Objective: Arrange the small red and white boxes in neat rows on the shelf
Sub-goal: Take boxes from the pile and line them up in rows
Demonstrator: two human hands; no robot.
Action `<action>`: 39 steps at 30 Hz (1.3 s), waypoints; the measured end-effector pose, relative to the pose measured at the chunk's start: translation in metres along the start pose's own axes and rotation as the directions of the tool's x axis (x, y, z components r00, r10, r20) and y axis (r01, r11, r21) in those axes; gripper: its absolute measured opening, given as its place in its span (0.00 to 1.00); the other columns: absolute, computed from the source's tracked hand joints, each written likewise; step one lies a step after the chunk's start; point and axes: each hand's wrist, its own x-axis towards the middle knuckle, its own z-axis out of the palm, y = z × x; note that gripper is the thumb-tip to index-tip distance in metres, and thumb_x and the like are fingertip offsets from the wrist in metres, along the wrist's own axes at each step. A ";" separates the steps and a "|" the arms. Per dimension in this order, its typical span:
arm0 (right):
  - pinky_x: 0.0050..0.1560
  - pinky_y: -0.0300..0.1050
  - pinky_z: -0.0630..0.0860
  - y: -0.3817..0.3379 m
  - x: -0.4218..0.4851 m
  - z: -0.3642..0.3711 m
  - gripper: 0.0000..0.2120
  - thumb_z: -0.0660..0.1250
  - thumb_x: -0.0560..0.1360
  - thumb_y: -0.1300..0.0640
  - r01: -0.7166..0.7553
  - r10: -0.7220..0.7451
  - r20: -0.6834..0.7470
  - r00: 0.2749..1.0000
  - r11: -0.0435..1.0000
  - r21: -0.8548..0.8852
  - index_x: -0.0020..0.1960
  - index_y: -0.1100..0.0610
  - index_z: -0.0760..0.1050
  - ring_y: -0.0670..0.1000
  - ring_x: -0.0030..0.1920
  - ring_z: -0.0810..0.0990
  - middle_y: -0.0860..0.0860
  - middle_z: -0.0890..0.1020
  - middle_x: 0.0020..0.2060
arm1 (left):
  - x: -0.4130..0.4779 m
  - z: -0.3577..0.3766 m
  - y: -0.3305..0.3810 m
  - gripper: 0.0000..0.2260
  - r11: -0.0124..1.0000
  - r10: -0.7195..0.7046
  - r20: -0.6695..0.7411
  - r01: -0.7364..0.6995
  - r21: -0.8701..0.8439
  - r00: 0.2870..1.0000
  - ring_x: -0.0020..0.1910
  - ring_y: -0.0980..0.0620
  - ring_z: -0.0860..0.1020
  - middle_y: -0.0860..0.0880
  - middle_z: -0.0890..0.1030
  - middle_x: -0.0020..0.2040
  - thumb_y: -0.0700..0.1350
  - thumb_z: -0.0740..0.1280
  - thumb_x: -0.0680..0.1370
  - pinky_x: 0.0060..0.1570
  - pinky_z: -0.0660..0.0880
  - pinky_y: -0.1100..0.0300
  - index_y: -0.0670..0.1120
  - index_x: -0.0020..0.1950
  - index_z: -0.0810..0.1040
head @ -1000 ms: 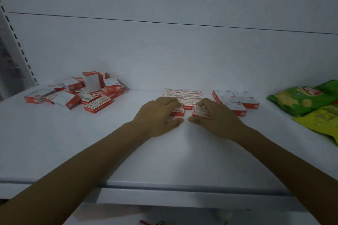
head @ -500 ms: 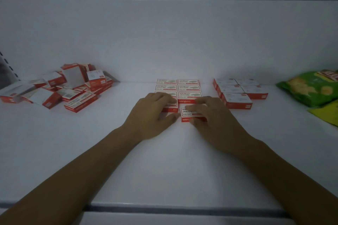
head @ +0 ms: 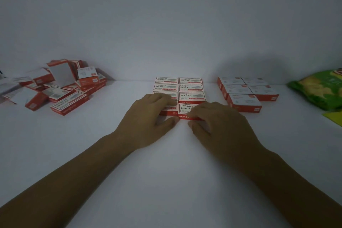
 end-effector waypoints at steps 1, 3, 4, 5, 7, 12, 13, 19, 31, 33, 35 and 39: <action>0.52 0.38 0.68 0.000 -0.001 0.000 0.17 0.59 0.77 0.47 -0.002 0.002 -0.005 1.000 1.000 0.010 0.61 0.53 0.76 0.50 0.53 0.80 0.49 0.81 0.57 | 0.000 0.000 0.000 0.25 1.000 0.003 -0.001 -0.003 0.000 1.000 0.57 0.52 0.74 0.54 0.77 0.60 0.63 0.55 0.71 0.54 0.71 0.59 0.50 0.60 0.75; 0.58 0.41 0.70 -0.003 -0.001 -0.003 0.19 0.58 0.78 0.47 -0.006 0.006 -0.003 1.000 1.000 0.022 0.66 0.51 0.71 0.50 0.59 0.77 0.48 0.77 0.62 | -0.001 0.000 0.000 0.25 1.000 0.013 -0.007 -0.013 0.001 1.000 0.57 0.52 0.75 0.53 0.77 0.60 0.63 0.55 0.71 0.54 0.71 0.60 0.49 0.60 0.75; 0.61 0.41 0.69 -0.003 -0.002 -0.003 0.20 0.57 0.78 0.47 -0.005 0.004 0.018 1.000 1.000 0.018 0.68 0.50 0.68 0.49 0.62 0.74 0.47 0.74 0.65 | -0.001 0.000 0.001 0.25 1.000 0.017 -0.006 -0.017 0.004 1.000 0.57 0.52 0.75 0.53 0.77 0.60 0.63 0.55 0.71 0.54 0.70 0.61 0.49 0.60 0.75; 0.64 0.41 0.67 -0.003 -0.002 -0.003 0.21 0.56 0.78 0.47 -0.004 0.004 0.039 0.999 1.000 0.012 0.70 0.49 0.65 0.48 0.65 0.72 0.46 0.72 0.67 | -0.001 -0.001 0.001 0.26 1.000 0.021 -0.004 -0.021 0.007 1.000 0.57 0.52 0.75 0.53 0.77 0.61 0.63 0.55 0.71 0.54 0.69 0.62 0.49 0.60 0.75; 0.65 0.40 0.66 -0.003 -0.002 -0.002 0.21 0.55 0.79 0.46 -0.014 0.013 0.067 0.998 1.000 0.008 0.71 0.48 0.63 0.46 0.66 0.69 0.45 0.69 0.69 | -0.002 -0.001 0.002 0.27 1.000 0.025 -0.005 -0.025 0.007 1.000 0.59 0.51 0.74 0.52 0.77 0.62 0.63 0.54 0.71 0.56 0.68 0.62 0.49 0.61 0.76; 0.64 0.39 0.66 -0.004 -0.001 -0.002 0.21 0.55 0.78 0.45 -0.019 0.018 0.065 0.998 1.000 0.005 0.70 0.48 0.65 0.46 0.64 0.71 0.45 0.71 0.67 | -0.002 -0.001 0.000 0.27 0.999 0.020 0.008 -0.020 -0.029 1.000 0.64 0.49 0.72 0.50 0.75 0.65 0.62 0.53 0.71 0.61 0.66 0.59 0.51 0.63 0.76; 0.64 0.39 0.66 -0.004 -0.001 -0.002 0.21 0.56 0.78 0.45 -0.017 0.017 0.060 0.998 1.000 0.003 0.70 0.48 0.65 0.46 0.64 0.71 0.45 0.72 0.67 | -0.002 -0.001 0.000 0.26 0.999 0.028 0.014 -0.028 -0.019 0.999 0.64 0.49 0.72 0.50 0.75 0.65 0.61 0.53 0.72 0.62 0.64 0.60 0.51 0.63 0.76; 0.64 0.39 0.67 -0.005 -0.001 -0.001 0.21 0.56 0.78 0.45 -0.053 0.051 0.075 0.996 0.998 0.028 0.69 0.49 0.66 0.46 0.63 0.72 0.46 0.72 0.66 | -0.003 -0.003 0.001 0.27 0.998 0.050 0.024 -0.051 0.023 0.998 0.66 0.51 0.71 0.51 0.74 0.66 0.61 0.52 0.72 0.63 0.60 0.64 0.51 0.65 0.75; 0.56 0.47 0.72 -0.031 0.031 -0.020 0.11 0.61 0.76 0.52 -0.098 0.099 0.078 0.992 0.995 -0.022 0.57 0.52 0.73 0.53 0.54 0.77 0.50 0.80 0.55 | 0.003 -0.044 -0.013 0.21 0.951 0.247 0.172 -0.272 0.147 0.954 0.59 0.46 0.74 0.46 0.77 0.61 0.55 0.59 0.74 0.55 0.72 0.56 0.46 0.63 0.74; 0.57 0.47 0.71 -0.052 0.038 -0.014 0.11 0.61 0.76 0.52 -0.057 0.056 0.024 0.998 0.998 0.014 0.57 0.52 0.74 0.52 0.54 0.77 0.50 0.80 0.55 | -0.010 -0.056 -0.023 0.18 0.916 0.321 0.125 -0.341 0.211 0.939 0.57 0.48 0.76 0.47 0.78 0.60 0.53 0.59 0.76 0.52 0.75 0.54 0.48 0.60 0.77; 0.57 0.49 0.72 -0.076 0.043 -0.003 0.11 0.62 0.75 0.52 -0.011 0.010 0.017 1.000 0.998 0.055 0.56 0.52 0.75 0.53 0.54 0.77 0.50 0.80 0.54 | -0.026 -0.070 -0.038 0.15 0.898 0.354 0.124 -0.374 0.230 0.927 0.54 0.50 0.77 0.49 0.79 0.58 0.52 0.59 0.76 0.48 0.76 0.56 0.49 0.57 0.78; 0.57 0.48 0.71 -0.122 0.060 0.022 0.13 0.63 0.75 0.50 0.062 -0.065 0.038 0.997 0.994 0.085 0.58 0.52 0.74 0.52 0.54 0.77 0.50 0.80 0.54 | -0.067 -0.099 -0.082 0.15 0.889 0.319 0.173 -0.357 0.286 0.932 0.50 0.51 0.79 0.49 0.81 0.54 0.52 0.58 0.76 0.45 0.75 0.60 0.48 0.53 0.81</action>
